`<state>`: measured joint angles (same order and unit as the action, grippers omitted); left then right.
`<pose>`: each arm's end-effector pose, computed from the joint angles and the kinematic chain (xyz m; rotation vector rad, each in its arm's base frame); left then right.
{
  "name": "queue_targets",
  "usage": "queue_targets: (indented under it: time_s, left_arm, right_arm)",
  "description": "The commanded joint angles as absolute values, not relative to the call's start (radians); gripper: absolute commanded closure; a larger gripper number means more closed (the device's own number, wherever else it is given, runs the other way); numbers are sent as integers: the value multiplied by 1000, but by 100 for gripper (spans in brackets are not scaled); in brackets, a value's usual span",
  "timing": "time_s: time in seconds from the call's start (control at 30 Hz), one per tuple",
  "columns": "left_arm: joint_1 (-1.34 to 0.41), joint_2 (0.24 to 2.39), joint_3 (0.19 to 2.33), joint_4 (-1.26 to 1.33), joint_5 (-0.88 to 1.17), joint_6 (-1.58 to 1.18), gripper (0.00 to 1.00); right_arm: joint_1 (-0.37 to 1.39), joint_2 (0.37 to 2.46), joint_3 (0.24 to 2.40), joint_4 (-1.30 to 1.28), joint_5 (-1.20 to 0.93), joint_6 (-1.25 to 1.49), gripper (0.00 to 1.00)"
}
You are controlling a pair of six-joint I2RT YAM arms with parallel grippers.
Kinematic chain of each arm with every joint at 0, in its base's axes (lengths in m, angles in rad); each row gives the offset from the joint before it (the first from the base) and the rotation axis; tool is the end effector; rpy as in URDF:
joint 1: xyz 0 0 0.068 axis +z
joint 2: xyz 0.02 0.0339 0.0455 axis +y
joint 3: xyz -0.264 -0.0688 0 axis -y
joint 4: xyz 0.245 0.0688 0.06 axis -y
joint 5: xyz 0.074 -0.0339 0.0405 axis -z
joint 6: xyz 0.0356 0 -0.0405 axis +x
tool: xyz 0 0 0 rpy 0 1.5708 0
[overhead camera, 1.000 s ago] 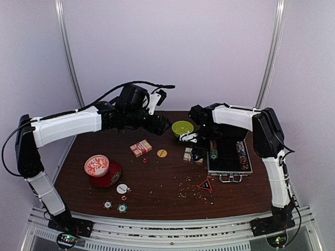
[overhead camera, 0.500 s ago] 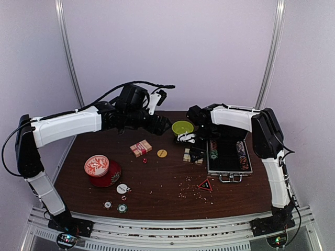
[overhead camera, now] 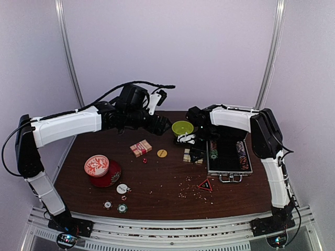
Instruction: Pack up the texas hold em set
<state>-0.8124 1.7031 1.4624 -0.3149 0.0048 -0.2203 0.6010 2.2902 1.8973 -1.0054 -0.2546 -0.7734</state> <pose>0.2751 -0.2906 0.3173 0.6414 2.0927 -0.6056 0.3759 0.2686 0.1669 -1.8825 2.2429 0.3516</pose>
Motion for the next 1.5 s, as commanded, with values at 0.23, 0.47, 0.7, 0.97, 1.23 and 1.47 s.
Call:
queue_targets:
  time_s: [0.23,0.47,0.7,0.97,1.23,1.47]
  left_arm:
    - [-809,1688,1469,-299,23,-227,17]
    - [-809,1691,1469,-301,24,-226,17]
    - [-808,1691,1471,-302,29,-228,17]
    - [-809,1690,1471,-302,41,-233,17]
    - [-808,1694,1471,-302,45,-236,17]
    - [-809,1694,1470,-302,46,-235,17]
  right_arm:
    - [609,2266,1898,-1036,-274,-775,39]
    - [610,2113,1861,-1058,-314,-782,41]
    - [603,1925,1637,-1052,-252,-817,43]
    - [500,1767,1474,-1064,-128,-879,44]
    - [384,1772,1479,-1045,-54,-963,45]
    - [366,1837,1515,-998,41,-1007,45]
